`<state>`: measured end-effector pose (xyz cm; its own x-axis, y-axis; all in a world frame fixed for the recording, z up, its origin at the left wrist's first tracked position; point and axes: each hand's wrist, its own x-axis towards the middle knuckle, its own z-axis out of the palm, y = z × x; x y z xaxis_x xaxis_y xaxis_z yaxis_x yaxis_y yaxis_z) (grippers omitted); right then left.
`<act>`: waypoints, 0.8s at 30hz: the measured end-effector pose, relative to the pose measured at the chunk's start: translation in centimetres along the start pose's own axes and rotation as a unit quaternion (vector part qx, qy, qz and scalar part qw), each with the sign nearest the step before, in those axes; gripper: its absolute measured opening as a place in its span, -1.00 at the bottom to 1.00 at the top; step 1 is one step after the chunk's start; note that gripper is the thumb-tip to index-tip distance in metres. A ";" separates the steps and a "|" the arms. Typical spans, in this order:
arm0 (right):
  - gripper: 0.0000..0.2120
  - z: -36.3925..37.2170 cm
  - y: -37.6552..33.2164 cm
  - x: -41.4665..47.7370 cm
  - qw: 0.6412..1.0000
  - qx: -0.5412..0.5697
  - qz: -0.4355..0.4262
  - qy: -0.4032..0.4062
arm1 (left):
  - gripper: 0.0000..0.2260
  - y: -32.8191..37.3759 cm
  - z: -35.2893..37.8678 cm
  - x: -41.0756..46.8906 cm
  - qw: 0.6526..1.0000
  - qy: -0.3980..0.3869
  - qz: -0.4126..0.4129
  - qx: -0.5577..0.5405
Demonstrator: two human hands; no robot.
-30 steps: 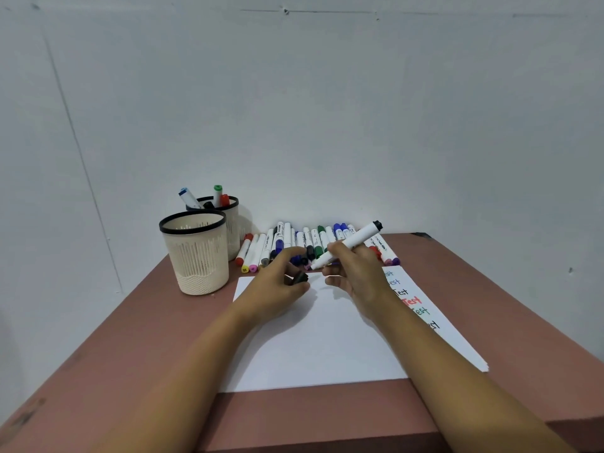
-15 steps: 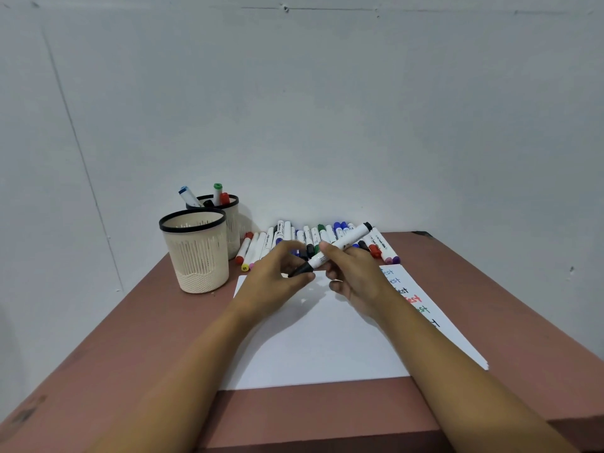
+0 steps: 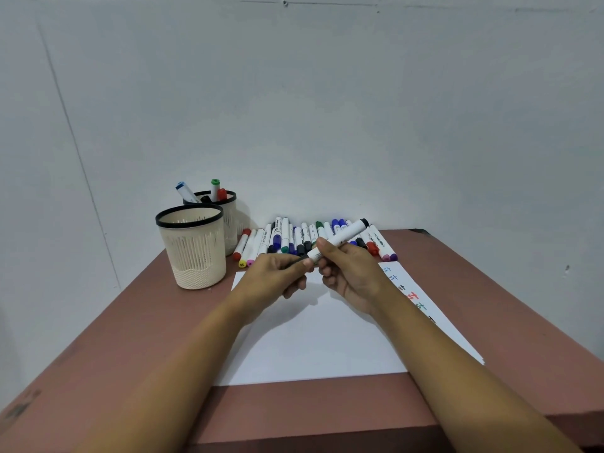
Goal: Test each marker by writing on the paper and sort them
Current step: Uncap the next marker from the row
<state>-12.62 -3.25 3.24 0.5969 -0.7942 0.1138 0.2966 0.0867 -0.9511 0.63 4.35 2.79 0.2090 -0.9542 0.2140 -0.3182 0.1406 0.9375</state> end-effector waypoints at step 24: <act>-0.90 -0.4 -0.6 -0.5 0.998 -0.027 -0.031 -0.046 | -0.85 0.6 -0.2 -0.3 0.992 -0.018 -0.026 -0.121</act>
<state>-13.37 -3.13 3.67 0.6459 -0.7378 0.1962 0.2956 0.0047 -0.9553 0.58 4.79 3.35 0.1839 -0.9702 0.1578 -0.0758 0.1460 0.9864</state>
